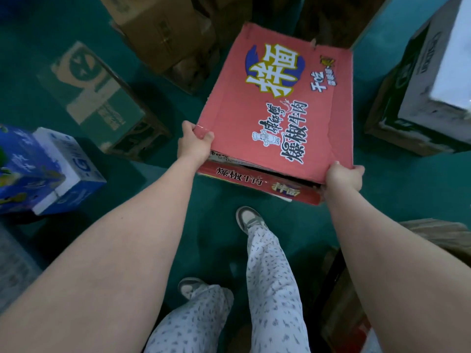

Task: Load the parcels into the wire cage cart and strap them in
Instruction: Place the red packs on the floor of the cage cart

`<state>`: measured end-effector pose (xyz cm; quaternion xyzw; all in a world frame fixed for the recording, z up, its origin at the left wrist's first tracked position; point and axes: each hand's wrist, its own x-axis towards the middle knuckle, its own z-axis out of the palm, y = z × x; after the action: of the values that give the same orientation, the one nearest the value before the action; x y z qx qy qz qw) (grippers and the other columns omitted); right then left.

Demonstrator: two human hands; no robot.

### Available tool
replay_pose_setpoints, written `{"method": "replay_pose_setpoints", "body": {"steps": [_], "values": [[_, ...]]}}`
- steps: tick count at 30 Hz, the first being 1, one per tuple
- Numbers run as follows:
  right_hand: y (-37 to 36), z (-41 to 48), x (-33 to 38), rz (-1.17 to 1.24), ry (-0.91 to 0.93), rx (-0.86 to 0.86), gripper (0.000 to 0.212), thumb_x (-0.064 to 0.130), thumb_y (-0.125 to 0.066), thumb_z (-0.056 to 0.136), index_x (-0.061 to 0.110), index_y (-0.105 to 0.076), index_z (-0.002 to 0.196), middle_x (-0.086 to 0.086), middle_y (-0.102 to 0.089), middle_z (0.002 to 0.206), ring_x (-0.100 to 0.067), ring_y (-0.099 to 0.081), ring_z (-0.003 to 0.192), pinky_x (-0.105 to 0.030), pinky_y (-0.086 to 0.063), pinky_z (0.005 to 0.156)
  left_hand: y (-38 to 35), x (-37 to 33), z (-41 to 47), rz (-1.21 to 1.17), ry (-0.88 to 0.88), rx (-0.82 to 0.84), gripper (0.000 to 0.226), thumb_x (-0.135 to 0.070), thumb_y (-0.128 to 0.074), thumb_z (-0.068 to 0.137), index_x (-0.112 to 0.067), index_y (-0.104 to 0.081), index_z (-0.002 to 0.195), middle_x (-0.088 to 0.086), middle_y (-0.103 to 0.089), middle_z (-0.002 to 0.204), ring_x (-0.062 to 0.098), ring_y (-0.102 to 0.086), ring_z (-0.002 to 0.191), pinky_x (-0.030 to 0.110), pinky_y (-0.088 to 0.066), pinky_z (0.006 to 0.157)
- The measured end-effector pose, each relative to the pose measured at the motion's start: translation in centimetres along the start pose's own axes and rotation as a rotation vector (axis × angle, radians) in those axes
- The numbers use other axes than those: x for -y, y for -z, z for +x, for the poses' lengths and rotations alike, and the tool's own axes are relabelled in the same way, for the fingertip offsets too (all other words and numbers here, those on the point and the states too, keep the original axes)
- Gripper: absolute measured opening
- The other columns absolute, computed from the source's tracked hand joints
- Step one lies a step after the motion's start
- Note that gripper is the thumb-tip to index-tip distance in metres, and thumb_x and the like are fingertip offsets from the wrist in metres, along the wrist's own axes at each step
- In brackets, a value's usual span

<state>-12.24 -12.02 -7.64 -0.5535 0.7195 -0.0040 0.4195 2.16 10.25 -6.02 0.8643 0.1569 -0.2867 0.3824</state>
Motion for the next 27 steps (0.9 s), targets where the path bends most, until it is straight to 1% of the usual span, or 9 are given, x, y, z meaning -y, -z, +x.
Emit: {"method": "replay_pose_setpoints", "body": {"steps": [4, 8, 11, 12, 16, 19, 22, 24, 27], "values": [[2.3, -4.9, 3.2, -0.067, 0.036, 0.002, 0.045, 0.021, -0.048, 0.094, 0.009, -0.041, 0.136, -0.015, -0.045, 0.137, -0.035, -0.049, 0.121, -0.036, -0.039, 0.097, 4.1, -0.9, -3.7, -0.040, 0.058, -0.084, 0.021, -0.028, -0.050, 0.095, -0.020, -0.033, 0.102, 0.011, -0.046, 0.124, 0.022, -0.049, 0.086, 0.028, -0.038, 0.074], [3.6, -9.6, 6.1, -0.194, 0.153, 0.046, 0.045, 0.020, -0.050, 0.092, 0.007, -0.043, 0.135, -0.016, -0.046, 0.137, -0.035, -0.048, 0.122, -0.036, -0.038, 0.103, 8.9, -0.3, -8.4, -0.115, 0.185, -0.173, 0.020, -0.026, -0.049, 0.096, -0.015, -0.038, 0.109, 0.008, -0.044, 0.118, 0.014, -0.050, 0.065, 0.017, -0.038, 0.049], [3.3, -12.9, 7.7, -0.282, 0.226, 0.099, 0.044, 0.017, -0.051, 0.089, 0.005, -0.046, 0.132, -0.017, -0.048, 0.134, -0.036, -0.051, 0.118, -0.041, -0.040, 0.103, 11.8, 2.0, -10.7, -0.190, 0.256, -0.254, 0.030, -0.027, -0.051, 0.095, -0.012, -0.041, 0.120, 0.013, -0.048, 0.126, 0.028, -0.059, 0.088, 0.029, -0.047, 0.073], [3.1, -14.2, 8.4, -0.308, 0.241, 0.113, 0.043, 0.016, -0.051, 0.089, 0.005, -0.046, 0.130, -0.017, -0.048, 0.134, -0.036, -0.052, 0.117, -0.042, -0.041, 0.102, 12.9, 2.4, -11.7, -0.221, 0.294, -0.279, 0.031, -0.026, -0.052, 0.095, -0.012, -0.041, 0.120, 0.014, -0.048, 0.126, 0.029, -0.058, 0.090, 0.032, -0.047, 0.077], [1.0, -19.8, 10.2, -0.488, 0.350, 0.223, 0.043, 0.014, -0.047, 0.089, 0.006, -0.044, 0.131, -0.018, -0.048, 0.131, -0.035, -0.052, 0.115, -0.044, -0.044, 0.099, 17.1, 5.4, -14.9, -0.346, 0.416, -0.385, 0.033, -0.024, -0.050, 0.096, -0.010, -0.041, 0.124, 0.016, -0.044, 0.129, 0.026, -0.052, 0.084, 0.031, -0.042, 0.071], [-1.3, -24.2, 11.3, -0.652, 0.484, 0.333, 0.045, 0.015, -0.044, 0.092, 0.004, -0.040, 0.136, -0.018, -0.046, 0.135, -0.033, -0.049, 0.121, -0.039, -0.041, 0.102, 20.4, 8.1, -16.7, -0.428, 0.479, -0.486, 0.033, -0.024, -0.051, 0.095, -0.009, -0.042, 0.123, 0.016, -0.046, 0.129, 0.024, -0.052, 0.084, 0.031, -0.040, 0.069], [-2.9, -29.4, 11.3, -0.771, 0.593, 0.431, 0.045, 0.015, -0.045, 0.092, 0.004, -0.040, 0.135, -0.018, -0.046, 0.136, -0.033, -0.049, 0.122, -0.037, -0.040, 0.099, 23.7, 10.9, -18.6, -0.524, 0.545, -0.578, 0.034, -0.024, -0.054, 0.094, -0.008, -0.043, 0.121, 0.017, -0.048, 0.128, 0.030, -0.056, 0.097, 0.033, -0.042, 0.072], [-4.0, -32.9, 10.7, -0.749, 0.632, 0.563, 0.049, 0.017, -0.049, 0.087, 0.007, -0.043, 0.135, -0.015, -0.048, 0.136, -0.033, -0.051, 0.121, -0.041, -0.044, 0.100, 25.7, 13.2, -20.2, -0.596, 0.581, -0.626, 0.037, -0.022, -0.056, 0.092, -0.006, -0.042, 0.122, 0.018, -0.048, 0.128, 0.033, -0.056, 0.103, 0.035, -0.045, 0.076], [-6.6, -36.9, 10.1, -0.781, 0.685, 0.633, 0.050, 0.020, -0.051, 0.078, 0.010, -0.050, 0.127, -0.015, -0.054, 0.128, -0.034, -0.059, 0.109, -0.046, -0.048, 0.094, 27.9, 16.5, -23.2, -0.700, 0.636, -0.710, 0.038, -0.017, -0.056, 0.090, -0.005, -0.041, 0.123, 0.019, -0.050, 0.125, 0.034, -0.057, 0.104, 0.037, -0.048, 0.080]]}}
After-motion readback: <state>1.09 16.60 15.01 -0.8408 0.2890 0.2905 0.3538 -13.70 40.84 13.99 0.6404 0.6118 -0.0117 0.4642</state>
